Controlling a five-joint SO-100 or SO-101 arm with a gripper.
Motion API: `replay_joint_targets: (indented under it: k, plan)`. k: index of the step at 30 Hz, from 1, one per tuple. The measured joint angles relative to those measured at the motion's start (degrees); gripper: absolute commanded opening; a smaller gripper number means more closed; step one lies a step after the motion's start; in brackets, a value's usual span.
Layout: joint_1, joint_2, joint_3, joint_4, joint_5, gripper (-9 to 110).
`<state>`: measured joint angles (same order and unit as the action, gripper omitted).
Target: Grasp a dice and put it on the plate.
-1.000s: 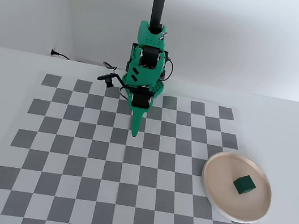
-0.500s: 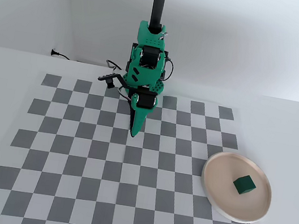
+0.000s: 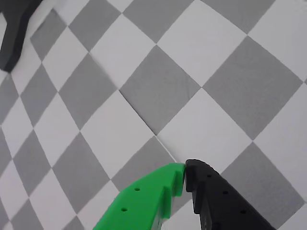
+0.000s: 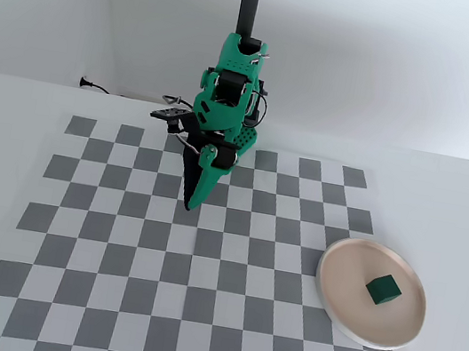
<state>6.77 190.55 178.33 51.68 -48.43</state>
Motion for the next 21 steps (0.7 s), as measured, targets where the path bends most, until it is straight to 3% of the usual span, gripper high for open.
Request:
replay_joint_targets:
  k: [7,21]
  plan:
    - [-5.36,0.0,0.0,1.85,-10.81,-4]
    - [-6.24,0.0,0.0,-4.57,-20.48,-4]
